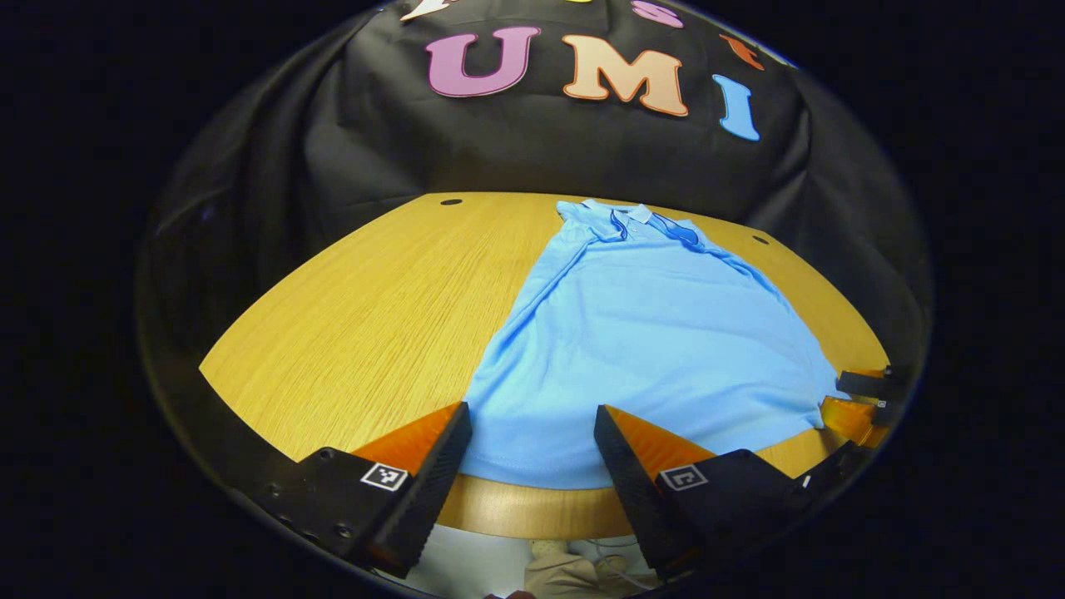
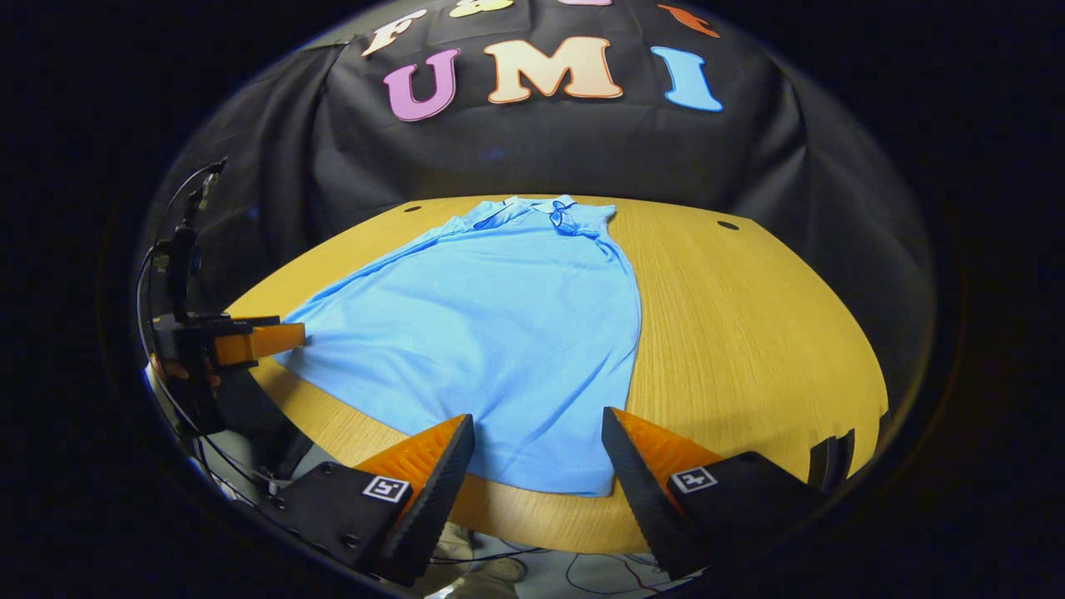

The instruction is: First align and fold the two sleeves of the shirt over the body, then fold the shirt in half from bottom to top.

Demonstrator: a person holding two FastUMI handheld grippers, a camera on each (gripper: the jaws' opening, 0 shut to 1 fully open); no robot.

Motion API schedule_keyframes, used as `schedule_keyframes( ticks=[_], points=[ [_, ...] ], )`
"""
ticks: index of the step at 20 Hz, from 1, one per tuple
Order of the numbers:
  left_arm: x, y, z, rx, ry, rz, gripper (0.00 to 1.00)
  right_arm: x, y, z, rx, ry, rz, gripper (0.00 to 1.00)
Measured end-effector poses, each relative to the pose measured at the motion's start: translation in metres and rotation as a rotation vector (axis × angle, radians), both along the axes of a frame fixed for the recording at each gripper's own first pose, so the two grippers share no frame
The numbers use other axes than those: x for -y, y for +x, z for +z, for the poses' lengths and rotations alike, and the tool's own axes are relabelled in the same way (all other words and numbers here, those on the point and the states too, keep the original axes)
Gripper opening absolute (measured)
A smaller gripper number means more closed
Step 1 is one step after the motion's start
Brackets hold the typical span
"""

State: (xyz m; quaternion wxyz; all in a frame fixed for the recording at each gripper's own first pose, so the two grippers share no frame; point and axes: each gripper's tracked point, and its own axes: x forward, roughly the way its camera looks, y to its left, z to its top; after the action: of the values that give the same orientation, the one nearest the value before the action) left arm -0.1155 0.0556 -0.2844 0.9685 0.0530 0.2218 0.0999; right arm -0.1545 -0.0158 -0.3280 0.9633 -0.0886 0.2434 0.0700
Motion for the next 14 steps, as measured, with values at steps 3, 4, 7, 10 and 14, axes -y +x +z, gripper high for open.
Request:
schedule_keyframes(
  ticks=[3, 4, 7, 10, 14],
  points=[
    [0.005, 0.003, 0.002, 0.021, 0.002, -0.020, 0.94, -0.001, -0.001, 0.000, 0.006, 0.014, -0.009, 0.87],
    [0.006, 0.003, 0.000, 0.019, -0.001, -0.020, 0.93, -0.002, 0.000, 0.000, 0.004, 0.016, -0.013, 0.94],
    [0.019, 0.005, -0.001, 0.020, -0.014, -0.052, 0.75, -0.007, 0.001, -0.002, 0.001, 0.023, -0.005, 0.59],
    [0.030, 0.008, -0.001, 0.029, -0.018, -0.087, 0.24, -0.013, 0.000, -0.003, -0.015, 0.045, 0.005, 0.29],
    [0.030, 0.009, 0.000, 0.007, -0.047, -0.080, 0.00, -0.012, -0.004, -0.002, -0.043, 0.079, 0.000, 0.03]
  ],
)
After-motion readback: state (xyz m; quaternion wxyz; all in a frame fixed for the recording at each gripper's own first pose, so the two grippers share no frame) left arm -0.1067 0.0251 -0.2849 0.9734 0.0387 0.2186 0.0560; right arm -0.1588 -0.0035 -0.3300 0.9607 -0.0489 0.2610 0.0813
